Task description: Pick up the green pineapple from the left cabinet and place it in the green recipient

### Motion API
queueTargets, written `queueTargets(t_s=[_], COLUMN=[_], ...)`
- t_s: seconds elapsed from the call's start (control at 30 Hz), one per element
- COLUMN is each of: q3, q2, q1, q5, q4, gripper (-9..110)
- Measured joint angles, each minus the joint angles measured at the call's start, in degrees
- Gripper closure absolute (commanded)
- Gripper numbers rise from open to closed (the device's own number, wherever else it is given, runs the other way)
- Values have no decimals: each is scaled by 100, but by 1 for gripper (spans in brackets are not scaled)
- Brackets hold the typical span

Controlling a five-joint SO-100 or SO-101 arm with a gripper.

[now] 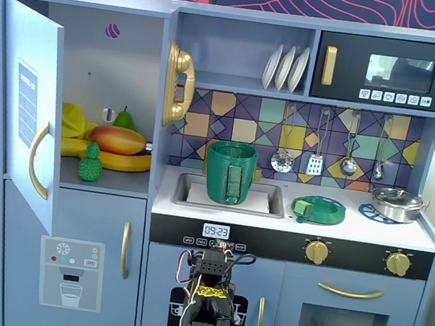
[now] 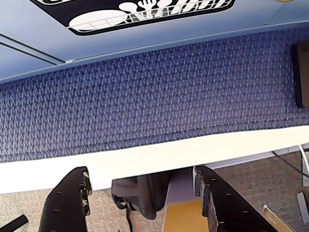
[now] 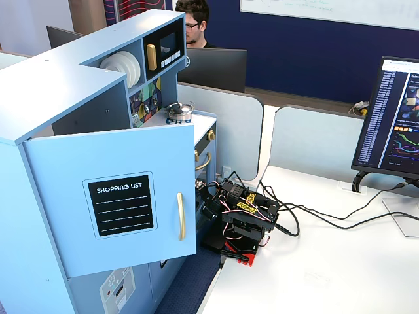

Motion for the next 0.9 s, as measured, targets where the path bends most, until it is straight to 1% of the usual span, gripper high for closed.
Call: queueTargets(t_s=[0.23, 0.47, 0.57, 0.7, 0.83, 0.9], q3=[0, 0, 0, -229, -826, -1327], q2=[0, 0, -18, -176, -800, -1230], q1=[272, 149, -422, -1723, -2988, -3463], q5=[-97, -114, 211, 492, 141, -88], q4=[9, 0, -360, -1898, -3463, -3858], gripper=[101, 101, 101, 101, 101, 101])
